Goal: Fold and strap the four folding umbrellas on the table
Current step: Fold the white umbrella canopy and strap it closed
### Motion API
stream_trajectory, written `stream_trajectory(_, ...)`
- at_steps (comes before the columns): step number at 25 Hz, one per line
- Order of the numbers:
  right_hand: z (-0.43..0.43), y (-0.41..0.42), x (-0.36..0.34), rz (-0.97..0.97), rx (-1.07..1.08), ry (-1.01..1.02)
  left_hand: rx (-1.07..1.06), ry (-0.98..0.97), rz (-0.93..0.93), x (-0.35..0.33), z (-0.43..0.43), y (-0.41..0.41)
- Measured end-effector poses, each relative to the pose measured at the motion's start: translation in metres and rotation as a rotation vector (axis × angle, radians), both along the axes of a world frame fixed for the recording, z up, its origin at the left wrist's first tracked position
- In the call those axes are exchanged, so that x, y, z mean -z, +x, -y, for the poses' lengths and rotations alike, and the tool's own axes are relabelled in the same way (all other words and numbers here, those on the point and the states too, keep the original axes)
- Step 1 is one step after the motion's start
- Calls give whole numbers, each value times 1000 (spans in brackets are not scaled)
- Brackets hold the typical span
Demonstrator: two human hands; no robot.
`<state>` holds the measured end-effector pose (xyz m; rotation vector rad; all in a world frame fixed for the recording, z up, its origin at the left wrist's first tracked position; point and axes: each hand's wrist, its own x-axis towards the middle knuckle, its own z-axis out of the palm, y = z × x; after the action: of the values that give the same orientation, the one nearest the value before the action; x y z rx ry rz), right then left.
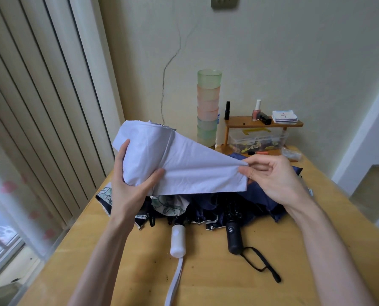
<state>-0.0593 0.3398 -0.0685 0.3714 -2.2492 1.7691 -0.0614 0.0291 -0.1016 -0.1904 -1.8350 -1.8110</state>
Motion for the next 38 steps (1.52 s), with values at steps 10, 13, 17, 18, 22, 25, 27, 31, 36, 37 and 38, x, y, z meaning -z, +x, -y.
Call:
stream_trajectory(10,22,-10,14,215,236,-297,-44,60,-21,0,-7,1)
stream_trajectory(13,18,-12,16,188,248,-270,-47,60,-22,0,-12,2)
stream_trajectory(17,16,-14,20,218,264,-318,-89,60,-54,1,-14,2)
stream_trajectory(18,19,-13,18,210,288,-325,-101,68,-60,1,-15,2)
stream_trajectory(22,27,-10,13,227,217,-488,-105,62,-50,2,-15,2)
stream_trajectory(25,30,-9,12,263,201,-440,-90,41,-44,2,-13,2)
stream_trajectory(27,28,-11,15,208,286,-369,-87,40,-48,1,-15,2)
stream_trajectory(31,23,-10,12,188,292,-385,-70,60,-30,1,-16,2)
stream_trajectory(36,25,-8,8,188,284,-392,-48,39,-23,-2,-11,3)
stream_trajectory(37,23,-7,7,151,264,-365,-41,36,-24,-3,-10,3)
stream_trajectory(38,21,-5,5,106,229,-327,-32,34,-25,-4,-8,4)
